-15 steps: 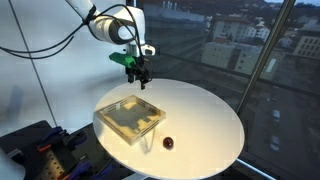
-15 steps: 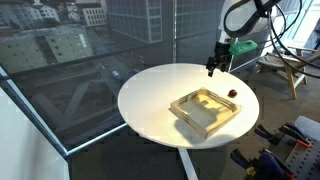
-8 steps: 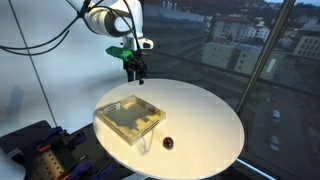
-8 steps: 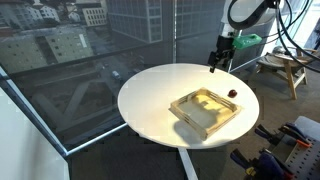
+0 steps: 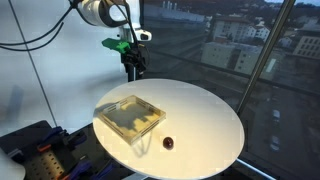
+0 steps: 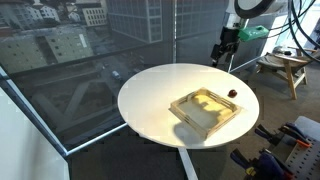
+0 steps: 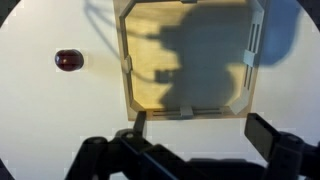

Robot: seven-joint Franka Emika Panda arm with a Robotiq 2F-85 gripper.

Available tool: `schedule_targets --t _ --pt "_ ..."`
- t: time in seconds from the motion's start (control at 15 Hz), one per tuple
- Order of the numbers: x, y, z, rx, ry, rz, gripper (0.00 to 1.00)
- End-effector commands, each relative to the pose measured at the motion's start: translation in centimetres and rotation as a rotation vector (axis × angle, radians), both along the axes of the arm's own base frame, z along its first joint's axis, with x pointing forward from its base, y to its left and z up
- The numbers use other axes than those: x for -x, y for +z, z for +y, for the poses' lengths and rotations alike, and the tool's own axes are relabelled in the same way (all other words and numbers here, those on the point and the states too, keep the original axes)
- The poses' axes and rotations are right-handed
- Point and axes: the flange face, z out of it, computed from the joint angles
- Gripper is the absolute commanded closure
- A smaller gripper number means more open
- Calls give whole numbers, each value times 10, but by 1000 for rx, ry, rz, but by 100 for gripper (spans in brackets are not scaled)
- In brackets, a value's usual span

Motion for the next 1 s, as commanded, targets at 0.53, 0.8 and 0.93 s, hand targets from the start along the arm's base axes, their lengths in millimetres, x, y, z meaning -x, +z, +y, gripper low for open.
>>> schedule_targets --t 0.53,0.8,0.93 --pt "17 38 -10 -1 9 8 0" --pt "23 51 -15 -3 5 4 0" --pt "27 57 -17 -3 10 1 0"
